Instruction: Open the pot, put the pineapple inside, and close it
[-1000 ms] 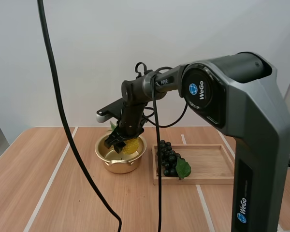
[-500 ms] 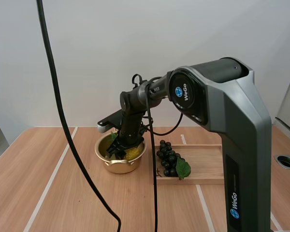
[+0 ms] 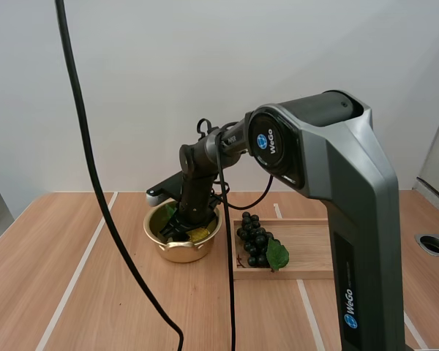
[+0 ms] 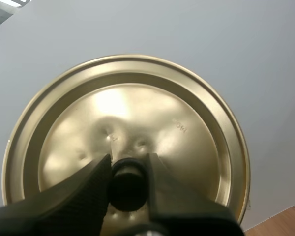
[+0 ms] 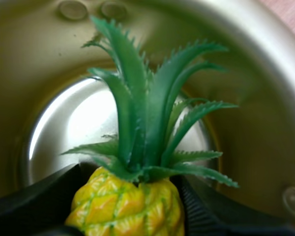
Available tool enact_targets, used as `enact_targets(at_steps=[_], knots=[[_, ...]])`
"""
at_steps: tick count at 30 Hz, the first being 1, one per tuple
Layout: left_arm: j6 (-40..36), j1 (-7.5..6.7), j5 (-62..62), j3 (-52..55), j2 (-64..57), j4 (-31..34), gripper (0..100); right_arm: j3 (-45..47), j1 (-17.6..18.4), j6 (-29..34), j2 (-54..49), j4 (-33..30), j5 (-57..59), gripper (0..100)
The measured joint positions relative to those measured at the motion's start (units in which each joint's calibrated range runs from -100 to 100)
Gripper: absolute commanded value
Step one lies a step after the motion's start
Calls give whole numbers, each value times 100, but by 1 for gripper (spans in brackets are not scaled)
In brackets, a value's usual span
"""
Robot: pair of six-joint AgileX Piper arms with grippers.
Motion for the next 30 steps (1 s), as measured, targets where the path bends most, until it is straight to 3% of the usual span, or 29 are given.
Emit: enact_targets(at_steps=[2, 5, 7, 30], knots=[[0, 0, 0, 0, 0, 0, 0, 0, 0, 0, 0, 0, 0, 26], [0, 0, 0, 0, 0, 0, 0, 0, 0, 0, 0, 0, 0, 75], [0, 0, 0, 0, 0, 0, 0, 0, 0, 0, 0, 10, -20, 100], [0, 0, 0, 0, 30, 32, 0, 0, 0, 0, -216, 45, -535, 100]])
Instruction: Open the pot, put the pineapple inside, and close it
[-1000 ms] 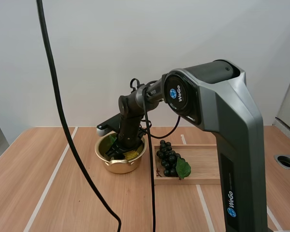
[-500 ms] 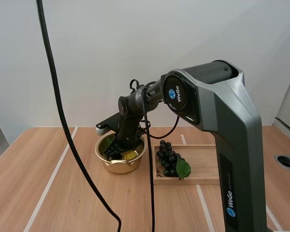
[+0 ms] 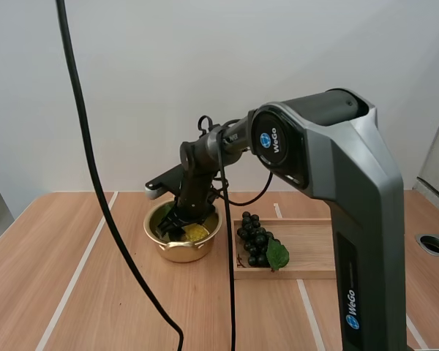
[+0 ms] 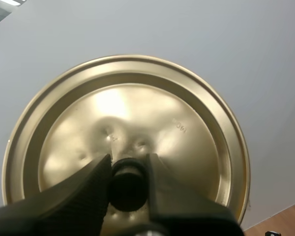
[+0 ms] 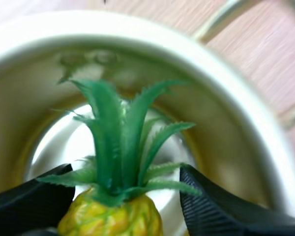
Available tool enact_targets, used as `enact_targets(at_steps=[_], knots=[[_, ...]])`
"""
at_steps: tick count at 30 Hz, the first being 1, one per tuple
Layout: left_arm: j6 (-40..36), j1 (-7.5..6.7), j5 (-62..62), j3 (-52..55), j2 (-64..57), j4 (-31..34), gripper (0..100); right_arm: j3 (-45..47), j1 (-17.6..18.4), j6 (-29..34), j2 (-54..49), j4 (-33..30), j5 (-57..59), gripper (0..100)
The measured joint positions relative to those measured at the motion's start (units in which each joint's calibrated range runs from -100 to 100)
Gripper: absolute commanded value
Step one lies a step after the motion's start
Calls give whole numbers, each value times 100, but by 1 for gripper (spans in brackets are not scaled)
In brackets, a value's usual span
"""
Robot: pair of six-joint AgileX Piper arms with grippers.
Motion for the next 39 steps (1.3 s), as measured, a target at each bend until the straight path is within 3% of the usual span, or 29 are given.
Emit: enact_targets(at_steps=[14, 39], knots=[[0, 0, 0, 0, 0, 10, 0, 0, 0, 0, -452, 0, 0, 100], [0, 0, 155, 0, 0, 32, 0, 188, 0, 0, 108, 14, -723, 100]])
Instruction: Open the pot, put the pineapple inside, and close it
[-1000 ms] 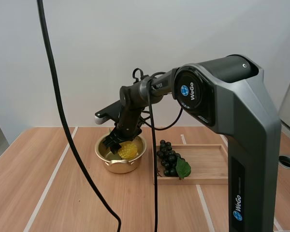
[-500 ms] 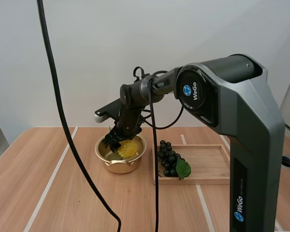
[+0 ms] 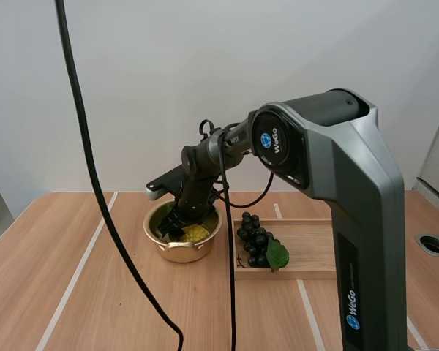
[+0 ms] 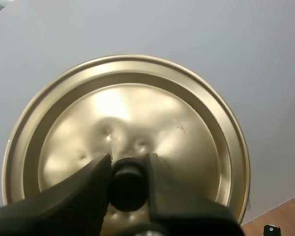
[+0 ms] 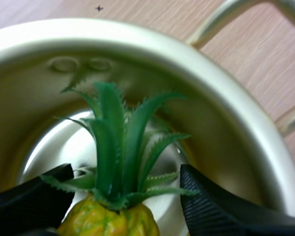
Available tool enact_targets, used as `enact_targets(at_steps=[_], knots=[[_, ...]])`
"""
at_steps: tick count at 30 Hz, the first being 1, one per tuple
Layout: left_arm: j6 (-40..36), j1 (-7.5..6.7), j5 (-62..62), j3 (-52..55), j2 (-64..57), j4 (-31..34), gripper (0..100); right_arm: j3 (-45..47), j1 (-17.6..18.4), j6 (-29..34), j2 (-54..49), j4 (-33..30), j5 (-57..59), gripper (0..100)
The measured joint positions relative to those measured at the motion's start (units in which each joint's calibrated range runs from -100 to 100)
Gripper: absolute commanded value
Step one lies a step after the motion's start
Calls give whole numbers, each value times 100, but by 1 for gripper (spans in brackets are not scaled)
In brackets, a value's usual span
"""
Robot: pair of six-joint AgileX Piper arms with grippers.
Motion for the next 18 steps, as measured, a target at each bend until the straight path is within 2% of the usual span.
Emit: enact_targets(at_steps=[18], knots=[[82, 0, 0, 0, 0, 0, 0, 0, 0, 0, -121, 12, -596, 100]])
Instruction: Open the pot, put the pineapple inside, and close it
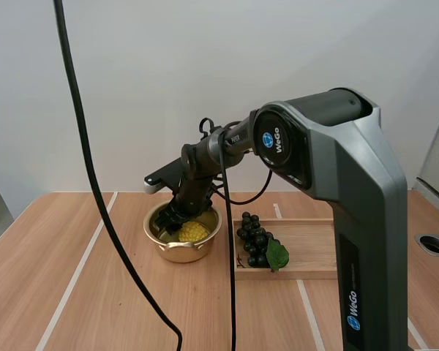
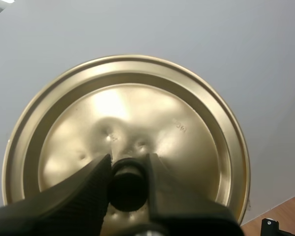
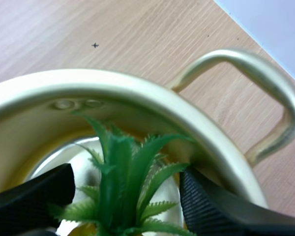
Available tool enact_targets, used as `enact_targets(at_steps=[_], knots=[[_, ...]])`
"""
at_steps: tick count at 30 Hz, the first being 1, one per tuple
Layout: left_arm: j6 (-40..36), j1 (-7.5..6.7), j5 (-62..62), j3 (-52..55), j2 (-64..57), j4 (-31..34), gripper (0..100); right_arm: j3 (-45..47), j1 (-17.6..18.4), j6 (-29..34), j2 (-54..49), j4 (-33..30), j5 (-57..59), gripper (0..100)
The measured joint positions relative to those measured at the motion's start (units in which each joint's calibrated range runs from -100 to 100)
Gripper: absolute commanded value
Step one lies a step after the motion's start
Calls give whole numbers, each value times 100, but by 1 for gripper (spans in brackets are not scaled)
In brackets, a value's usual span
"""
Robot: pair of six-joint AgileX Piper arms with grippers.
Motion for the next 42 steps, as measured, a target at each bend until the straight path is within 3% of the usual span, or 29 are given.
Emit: enact_targets(at_steps=[20, 35, 41, 42], knots=[[11, 0, 40, 0, 0, 0, 0, 0, 0, 19, -720, 21, -214, 100], [11, 0, 55, 0, 0, 0, 0, 0, 0, 19, -2163, 3, -47, 100], [22, 0, 55, 0, 0, 105, 0, 0, 0, 254, -2594, -724, 471, 100], [22, 0, 55, 0, 0, 135, 0, 0, 0, 399, -2658, -940, 567, 94]])
